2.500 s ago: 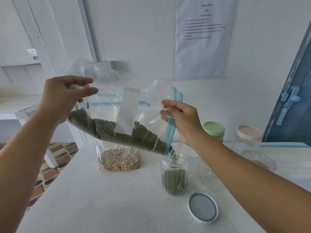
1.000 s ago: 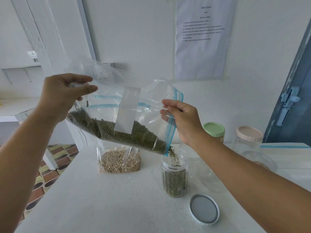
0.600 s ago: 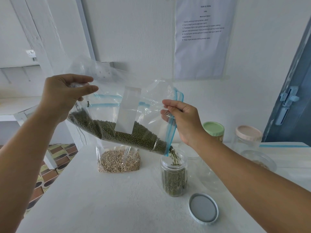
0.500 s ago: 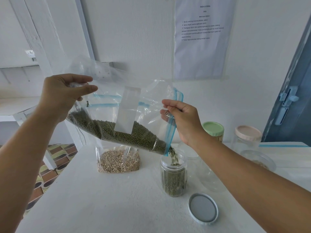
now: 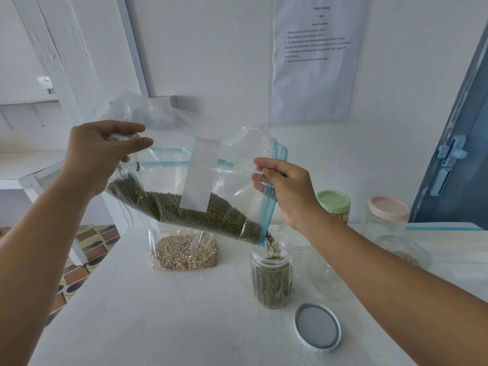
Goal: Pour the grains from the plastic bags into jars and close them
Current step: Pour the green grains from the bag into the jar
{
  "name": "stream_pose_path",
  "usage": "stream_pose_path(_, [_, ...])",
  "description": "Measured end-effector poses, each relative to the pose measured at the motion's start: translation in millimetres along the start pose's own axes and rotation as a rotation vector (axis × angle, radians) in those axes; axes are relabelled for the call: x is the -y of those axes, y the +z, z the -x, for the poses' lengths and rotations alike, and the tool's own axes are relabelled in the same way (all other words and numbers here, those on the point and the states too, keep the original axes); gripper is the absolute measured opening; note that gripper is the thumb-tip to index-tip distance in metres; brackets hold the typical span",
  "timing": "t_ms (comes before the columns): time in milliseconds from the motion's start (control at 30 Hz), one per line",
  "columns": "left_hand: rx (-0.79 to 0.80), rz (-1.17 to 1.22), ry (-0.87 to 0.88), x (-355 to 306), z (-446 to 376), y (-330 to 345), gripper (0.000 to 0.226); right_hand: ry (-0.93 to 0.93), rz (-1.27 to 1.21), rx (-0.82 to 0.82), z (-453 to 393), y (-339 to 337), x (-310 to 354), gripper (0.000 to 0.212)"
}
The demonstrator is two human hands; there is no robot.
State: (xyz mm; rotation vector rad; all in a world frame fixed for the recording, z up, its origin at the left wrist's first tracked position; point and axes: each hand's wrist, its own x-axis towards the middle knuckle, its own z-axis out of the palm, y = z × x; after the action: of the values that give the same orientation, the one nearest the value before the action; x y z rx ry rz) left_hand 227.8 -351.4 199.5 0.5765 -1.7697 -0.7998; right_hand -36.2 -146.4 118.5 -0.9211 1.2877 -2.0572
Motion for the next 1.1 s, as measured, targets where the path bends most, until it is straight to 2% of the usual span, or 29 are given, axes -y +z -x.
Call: stream_pose_path(1100, [0.006, -0.018, 0.002, -10, -5, 4, 0.030, 0.003, -0.028, -0.014, 0, -1, 1, 0.025])
